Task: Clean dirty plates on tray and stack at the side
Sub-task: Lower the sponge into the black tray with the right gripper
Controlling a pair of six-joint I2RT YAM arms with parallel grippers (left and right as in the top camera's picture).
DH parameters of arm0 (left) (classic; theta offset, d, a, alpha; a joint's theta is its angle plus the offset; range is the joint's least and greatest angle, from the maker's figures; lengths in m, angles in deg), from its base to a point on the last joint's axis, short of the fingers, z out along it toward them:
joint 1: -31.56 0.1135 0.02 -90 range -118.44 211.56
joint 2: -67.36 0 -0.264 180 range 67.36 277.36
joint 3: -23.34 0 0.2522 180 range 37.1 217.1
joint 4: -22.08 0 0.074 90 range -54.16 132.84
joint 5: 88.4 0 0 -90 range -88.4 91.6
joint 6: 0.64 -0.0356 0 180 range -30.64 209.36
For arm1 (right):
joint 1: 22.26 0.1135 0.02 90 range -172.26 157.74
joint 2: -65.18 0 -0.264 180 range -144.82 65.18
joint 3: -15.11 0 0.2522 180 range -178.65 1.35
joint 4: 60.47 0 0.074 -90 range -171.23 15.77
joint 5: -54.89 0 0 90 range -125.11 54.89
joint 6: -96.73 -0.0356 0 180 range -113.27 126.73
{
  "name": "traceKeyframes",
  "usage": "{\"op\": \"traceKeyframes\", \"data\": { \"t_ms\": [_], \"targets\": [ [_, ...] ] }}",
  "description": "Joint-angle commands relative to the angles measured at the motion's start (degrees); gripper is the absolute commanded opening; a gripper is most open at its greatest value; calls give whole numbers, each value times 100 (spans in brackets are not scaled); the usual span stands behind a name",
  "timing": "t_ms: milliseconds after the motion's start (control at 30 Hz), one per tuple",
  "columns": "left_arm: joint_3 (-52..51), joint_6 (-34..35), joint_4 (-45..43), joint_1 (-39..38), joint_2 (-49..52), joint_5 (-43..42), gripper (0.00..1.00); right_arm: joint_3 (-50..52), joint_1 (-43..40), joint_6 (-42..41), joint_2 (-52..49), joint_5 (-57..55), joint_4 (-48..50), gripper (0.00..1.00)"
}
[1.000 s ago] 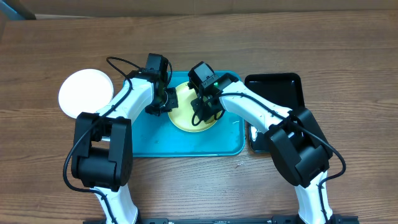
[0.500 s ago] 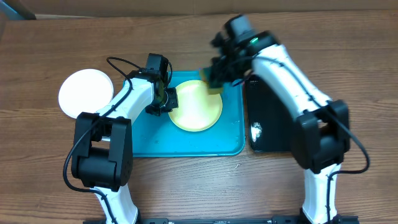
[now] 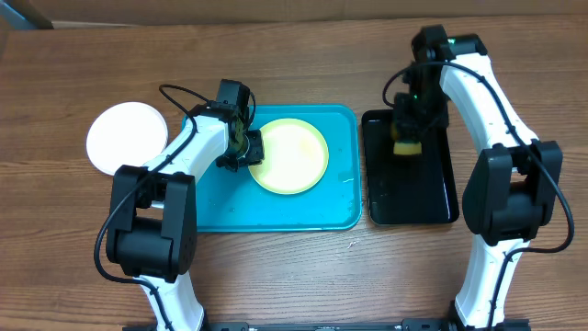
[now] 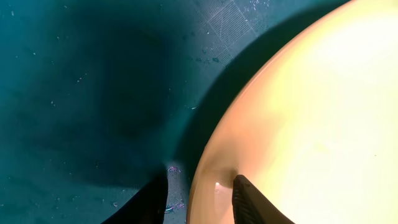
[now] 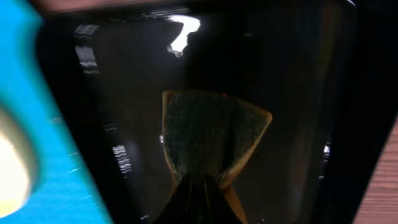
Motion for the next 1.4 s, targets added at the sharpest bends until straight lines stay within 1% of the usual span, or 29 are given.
{"op": "traceKeyframes", "data": {
  "t_ms": [0,100,133,167,200,233,300,333,400,433,467,600,800,933,1167,1267,1367],
  "targets": [
    [-74,-24,-4,-15,116,46,38,400,44,2,173,-367,258,4],
    [-74,-24,-7,-15,116,46,39,857,44,-136,173,-498,721,4],
    [-74,-24,-7,-15,116,48,40,984,48,-136,173,-494,835,4],
    [-74,-24,-9,-15,116,52,44,1145,55,-136,173,-496,968,6],
    [-74,-24,-9,-15,116,79,46,1237,55,-136,173,-481,1040,16],
    [-74,-24,-9,-15,116,101,47,1294,55,-136,173,-472,1078,21],
    [-74,-24,-22,-15,116,111,50,1311,55,-131,173,-476,1080,28],
    [-74,-24,-28,-15,116,109,51,1292,55,-131,181,-476,1097,36],
    [-74,-24,-48,-15,116,109,52,1163,55,-133,188,-474,1095,45],
    [-74,-22,-61,-15,116,109,53,1038,55,-133,188,-468,1069,53],
    [-74,-22,-68,-15,116,109,53,970,55,-129,188,-428,1034,54],
    [-74,-24,-72,-15,116,109,54,713,90,-85,188,28,957,57],
    [-74,-24,-70,-15,116,109,54,463,125,-92,188,39,811,61],
    [-74,-22,-70,-15,116,109,55,514,164,-352,186,133,691,62],
    [-74,-22,-68,-15,116,107,54,564,501,-415,184,120,533,59],
    [-74,-22,-59,-15,116,109,54,570,662,-514,184,57,380,54],
    [-74,-22,-42,-15,116,109,54,632,844,-905,184,-378,323,49]
  ]
}}
